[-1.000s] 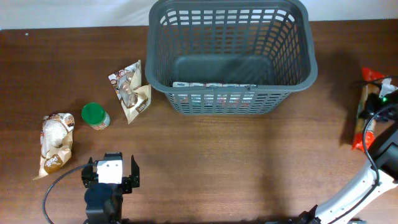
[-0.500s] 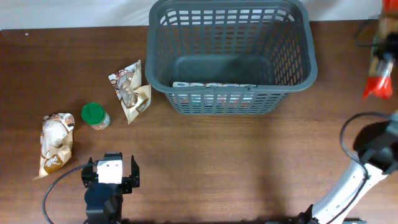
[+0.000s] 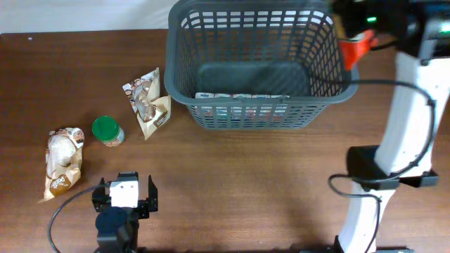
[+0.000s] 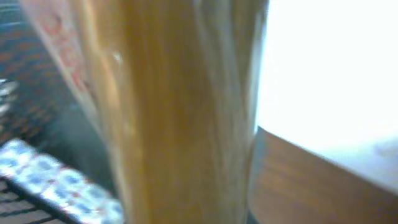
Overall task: Pack container
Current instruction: 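Lower the spaghetti package into the basket and release it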
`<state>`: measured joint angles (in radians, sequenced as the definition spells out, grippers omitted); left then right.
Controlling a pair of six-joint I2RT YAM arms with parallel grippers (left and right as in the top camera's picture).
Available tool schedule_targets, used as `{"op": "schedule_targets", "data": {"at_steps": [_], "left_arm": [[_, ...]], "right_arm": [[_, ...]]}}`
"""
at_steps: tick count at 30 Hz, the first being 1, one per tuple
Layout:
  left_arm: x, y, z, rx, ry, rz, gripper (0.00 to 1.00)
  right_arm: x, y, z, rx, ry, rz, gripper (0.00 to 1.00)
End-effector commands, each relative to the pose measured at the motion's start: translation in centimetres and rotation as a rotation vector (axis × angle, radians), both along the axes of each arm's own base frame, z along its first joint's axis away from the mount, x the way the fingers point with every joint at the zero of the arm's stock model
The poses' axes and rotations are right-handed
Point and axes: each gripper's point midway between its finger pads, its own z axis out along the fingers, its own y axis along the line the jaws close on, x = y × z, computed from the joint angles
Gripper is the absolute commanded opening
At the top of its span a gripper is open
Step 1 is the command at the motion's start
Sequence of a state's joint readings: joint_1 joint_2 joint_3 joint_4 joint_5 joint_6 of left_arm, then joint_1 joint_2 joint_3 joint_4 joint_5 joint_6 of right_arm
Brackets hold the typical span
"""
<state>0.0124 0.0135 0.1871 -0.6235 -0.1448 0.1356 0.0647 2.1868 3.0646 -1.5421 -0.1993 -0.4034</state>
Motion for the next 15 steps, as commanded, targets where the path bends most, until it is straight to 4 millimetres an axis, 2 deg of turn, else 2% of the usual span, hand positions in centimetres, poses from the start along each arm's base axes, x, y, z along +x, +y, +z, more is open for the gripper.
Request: {"op": "schedule_targets", "data": {"at_steps": [1,4,7,12,15], "left_arm": [[0.1,-0.2,0.0,0.01,-0.003,-0.019,0.99],[0.1,-0.2,0.0,0.01,-0.003,-0.019,0.99],[0.1,-0.2,0.0,0.01,-0.003,-0.019,0.99],[0.1,-0.2,0.0,0.01,-0.003,-0.019,0.99],[0.1,-0.2,0.0,0.01,-0.003,-0.019,0.99]], "right_arm": [[-2.1,3.8,3.1,-0.096,-0.119,0.127,0.04],[-3.0,6.6,2.5,-0.159,-0.119,0.24,0.04],[-4.0,8.1,1.1,-0.233,-0.088,0.339,0.04],[-5.1,8.3,-2.0,-0.307,0.017,0.434,0.04],[-4.8,7.8,-3.9,-0.327,0.083,0.449,0.04]]}}
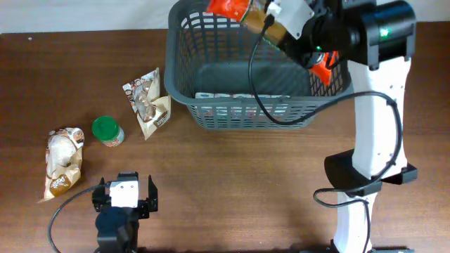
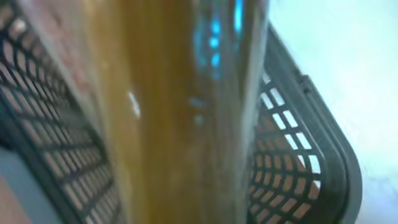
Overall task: Pack container
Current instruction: 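Lower the spaghetti package into the basket and release it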
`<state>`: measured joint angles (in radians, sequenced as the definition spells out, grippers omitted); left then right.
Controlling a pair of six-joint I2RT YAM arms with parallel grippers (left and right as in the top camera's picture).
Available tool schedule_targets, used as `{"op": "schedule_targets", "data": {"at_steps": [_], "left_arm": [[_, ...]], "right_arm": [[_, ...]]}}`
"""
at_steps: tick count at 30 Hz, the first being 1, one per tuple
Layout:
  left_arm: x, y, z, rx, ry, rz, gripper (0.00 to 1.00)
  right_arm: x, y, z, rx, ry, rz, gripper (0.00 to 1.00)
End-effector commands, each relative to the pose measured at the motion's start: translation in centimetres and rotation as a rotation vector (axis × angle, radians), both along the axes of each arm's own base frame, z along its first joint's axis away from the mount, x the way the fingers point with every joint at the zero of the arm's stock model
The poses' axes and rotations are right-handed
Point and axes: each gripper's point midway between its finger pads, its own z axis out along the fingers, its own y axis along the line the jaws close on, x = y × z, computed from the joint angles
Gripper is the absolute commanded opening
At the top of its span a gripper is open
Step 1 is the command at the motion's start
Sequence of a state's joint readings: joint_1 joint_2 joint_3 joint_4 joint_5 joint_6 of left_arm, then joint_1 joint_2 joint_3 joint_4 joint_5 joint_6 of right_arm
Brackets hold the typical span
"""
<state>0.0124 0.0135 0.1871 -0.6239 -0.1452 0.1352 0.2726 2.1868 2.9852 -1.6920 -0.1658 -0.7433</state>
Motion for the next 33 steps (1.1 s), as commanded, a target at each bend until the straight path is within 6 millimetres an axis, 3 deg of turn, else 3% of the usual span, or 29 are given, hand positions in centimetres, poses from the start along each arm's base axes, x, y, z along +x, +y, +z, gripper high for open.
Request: {"op": "schedule_targets", "data": {"at_steps": [1,9,20,24,29,30,32,33], "left_arm": [[0.1,-0.2,0.0,0.01,-0.004,-0.02,0.99],[0.1,-0.2,0.0,0.01,-0.004,-0.02,0.99],[0.1,-0.3,0.0,0.01,-0.004,-0.02,0.99],[0.1,-0.2,0.0,0.01,-0.004,-0.02,0.99],[0.1,-0.3,0.0,0.01,-0.004,-0.02,0.99],[0.1,-0.2,0.0,0.01,-0.004,-0.02,0.99],[0.1,-0.3,0.0,0.01,-0.004,-0.02,0.99],[0.1,-0.3,0.0,0.01,-0.004,-0.02,0.99]], "right_arm": [[-0.5,-0.7,0.4,-0.039,-0.02,0.05,0.04],[0.7,0.5,-5.6,-0.032,0.142,0.141,0.04],[1.7,1.0,-16.5,-0.053,0.349,0.147,0.04],[1.6,0.9,-18.6,-0.057,0.382,0.144,0.04],[1.8,1.2,-18.5,-0.042,0.374,0.145,0.04],[1.8,1.3,-18.5,-0.035,0.374,0.146,0.17],[1.8,1.5,-18.4,-0.025,0.374,0.15,0.68],[1.9,1.6,-18.3,-0.021,0.37,0.148,0.81]]}}
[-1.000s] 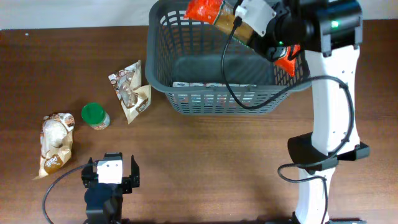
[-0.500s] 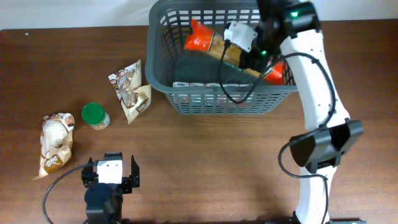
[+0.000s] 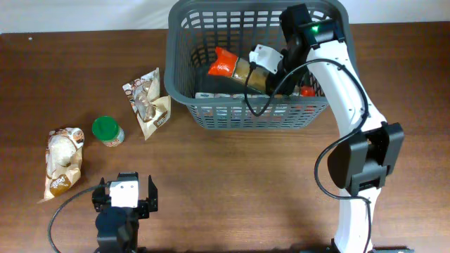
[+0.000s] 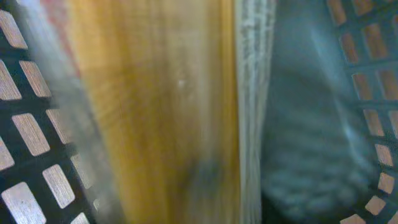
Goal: Pack container
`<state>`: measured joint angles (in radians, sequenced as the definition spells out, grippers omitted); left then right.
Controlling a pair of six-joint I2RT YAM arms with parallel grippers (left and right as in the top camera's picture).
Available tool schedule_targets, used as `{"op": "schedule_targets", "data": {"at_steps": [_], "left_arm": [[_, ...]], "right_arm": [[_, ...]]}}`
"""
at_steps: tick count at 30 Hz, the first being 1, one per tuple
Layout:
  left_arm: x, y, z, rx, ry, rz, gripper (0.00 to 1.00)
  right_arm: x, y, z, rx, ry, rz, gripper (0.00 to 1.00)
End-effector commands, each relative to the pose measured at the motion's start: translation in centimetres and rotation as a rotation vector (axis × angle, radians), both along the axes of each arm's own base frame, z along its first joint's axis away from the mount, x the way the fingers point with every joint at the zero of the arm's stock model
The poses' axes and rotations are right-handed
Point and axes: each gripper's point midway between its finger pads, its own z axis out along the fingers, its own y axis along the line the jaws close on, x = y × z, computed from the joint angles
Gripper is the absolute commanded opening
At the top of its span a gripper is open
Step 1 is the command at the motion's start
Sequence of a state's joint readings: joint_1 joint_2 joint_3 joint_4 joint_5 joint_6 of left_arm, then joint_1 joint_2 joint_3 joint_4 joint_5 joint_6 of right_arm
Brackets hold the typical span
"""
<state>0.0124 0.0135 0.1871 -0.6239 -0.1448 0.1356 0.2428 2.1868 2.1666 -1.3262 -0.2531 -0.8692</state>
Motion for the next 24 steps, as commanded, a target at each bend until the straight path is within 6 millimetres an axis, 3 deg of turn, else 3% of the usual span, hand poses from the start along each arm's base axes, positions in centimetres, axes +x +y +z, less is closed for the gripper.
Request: {"op": "schedule_targets", "data": {"at_steps": [1,5,8,11,14,16,19,22,24], "left_arm": [[0.1,-0.2,0.0,0.01,-0.004,-0.019,0.99],[0.1,-0.2,0.0,0.01,-0.004,-0.019,0.99],[0.1,-0.2,0.0,0.01,-0.004,-0.019,0.99],[0.1,-0.2,0.0,0.01,-0.004,-0.019,0.99],[0.1,-0.2,0.0,0.01,-0.004,-0.019,0.99],[0.1,-0.2,0.0,0.01,-0.004,-0.019,0.99],[0.1,-0.2,0.0,0.01,-0.004,-0.02,0.99],[0.1,-0.2,0.0,0.01,-0.004,-0.019,0.99],[0.1,-0.2,0.0,0.01,-0.004,-0.019,0.99]], "right_arm": [[0.1,1.0,2.5,0.076,-0.047,0.005,0.86],[0.7,1.6,3.8,0.11,-0.079,0.003,0.91],[1.5,2.0,6.0,0.144,-0.128,-0.028,0.94],[2.8,2.0,9.9,0.182,-0.216,-0.101,0.99],[4.5,0.2,14.9,0.18,-0.344,-0.296,0.99],[5.4,-2.7,18.9,0.147,-0.465,-0.491,0.99],[4.8,-7.9,23.8,0.101,-0.614,-0.779,0.99],[3.2,-13.5,26.6,0.083,-0.698,-1.066,0.99],[1.7,-17.6,27.4,0.071,-0.719,-1.24,0.99]]}}
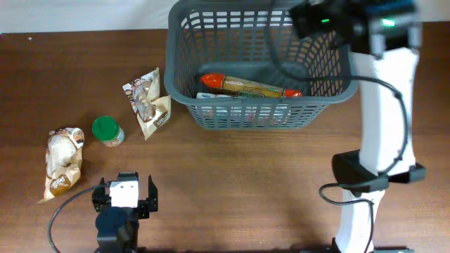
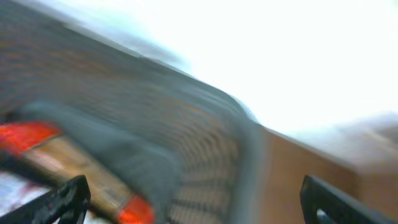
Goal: Pack container
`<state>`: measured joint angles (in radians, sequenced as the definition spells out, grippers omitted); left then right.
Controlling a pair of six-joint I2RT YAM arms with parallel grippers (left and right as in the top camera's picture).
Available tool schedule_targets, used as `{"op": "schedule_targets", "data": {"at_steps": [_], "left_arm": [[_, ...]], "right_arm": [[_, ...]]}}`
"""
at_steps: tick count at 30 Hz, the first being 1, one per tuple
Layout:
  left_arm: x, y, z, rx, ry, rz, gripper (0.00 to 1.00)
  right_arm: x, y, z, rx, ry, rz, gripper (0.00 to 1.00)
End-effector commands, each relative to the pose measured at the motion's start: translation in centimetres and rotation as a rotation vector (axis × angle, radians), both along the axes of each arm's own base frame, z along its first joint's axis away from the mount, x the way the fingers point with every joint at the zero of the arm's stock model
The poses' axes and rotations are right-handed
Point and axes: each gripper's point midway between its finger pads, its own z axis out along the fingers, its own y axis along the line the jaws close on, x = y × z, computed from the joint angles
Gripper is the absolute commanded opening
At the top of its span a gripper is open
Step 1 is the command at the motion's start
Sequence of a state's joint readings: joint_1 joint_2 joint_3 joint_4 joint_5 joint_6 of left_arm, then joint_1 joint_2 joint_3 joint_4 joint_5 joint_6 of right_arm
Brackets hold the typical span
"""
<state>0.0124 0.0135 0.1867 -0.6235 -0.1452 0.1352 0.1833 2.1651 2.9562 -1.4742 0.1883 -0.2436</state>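
A grey mesh basket [image 1: 171, 49] stands at the back of the table. Inside it lies a long tan package with red ends [image 1: 246, 86], on a flat silvery pack [image 1: 209, 96]. My right gripper [image 1: 306, 19] hangs above the basket's back right corner. In the blurred right wrist view that gripper [image 2: 196, 202] is open and empty, with the tan package [image 2: 62, 155] down to the left and the basket wall [image 2: 205, 149] below. My left gripper [image 1: 125, 198] rests near the front left edge with its fingers apart.
Left of the basket lie a brown snack bag [image 1: 148, 104], a green-lidded jar [image 1: 107, 131] and a second brown snack bag [image 1: 63, 160]. The right arm's white links and base [image 1: 373, 176] stand at the right side.
My right gripper has let go of the tan package, which now lies flat in the basket. The gripper has gone from inside the basket to above its back right corner.
My right gripper first held the tan package beyond the basket's right rim. Then it held it over the basket's back rim, then low inside the basket. Now the package lies there and the gripper is open above. The left arm has not moved.
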Motion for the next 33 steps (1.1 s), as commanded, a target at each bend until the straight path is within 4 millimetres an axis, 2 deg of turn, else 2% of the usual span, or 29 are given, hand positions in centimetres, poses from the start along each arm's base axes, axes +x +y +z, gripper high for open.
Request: {"op": "schedule_targets", "data": {"at_steps": [1,8,11,15,25,30,33], "left_arm": [[0.1,-0.2,0.0,0.01,-0.004,-0.02,0.99],[0.1,-0.2,0.0,0.01,-0.004,-0.02,0.99],[0.1,-0.2,0.0,0.01,-0.004,-0.02,0.99],[0.1,-0.3,0.0,0.01,-0.004,-0.02,0.99],[0.1,-0.3,0.0,0.01,-0.004,-0.02,0.99],[0.1,-0.3,0.0,0.01,-0.004,-0.02,0.99],[0.1,-0.2,0.0,0.01,-0.004,-0.02,0.99]], "right_arm": [[-2.7,-9.7,2.9,0.075,-0.115,-0.488,0.99],[-8.1,-22.2,0.7,0.199,-0.068,-0.932,0.99],[-9.7,-26.2,0.6,0.221,-0.079,-1.02,0.99],[-12.3,-30.5,0.6,0.219,-0.095,-1.133,0.99],[-16.5,-35.8,0.4,0.22,-0.107,-1.287,0.99],[-17.6,-37.0,0.3,0.228,-0.11,-1.32,0.99],[-17.6,-37.0,0.3,0.228,-0.109,-1.32,0.99]]}}
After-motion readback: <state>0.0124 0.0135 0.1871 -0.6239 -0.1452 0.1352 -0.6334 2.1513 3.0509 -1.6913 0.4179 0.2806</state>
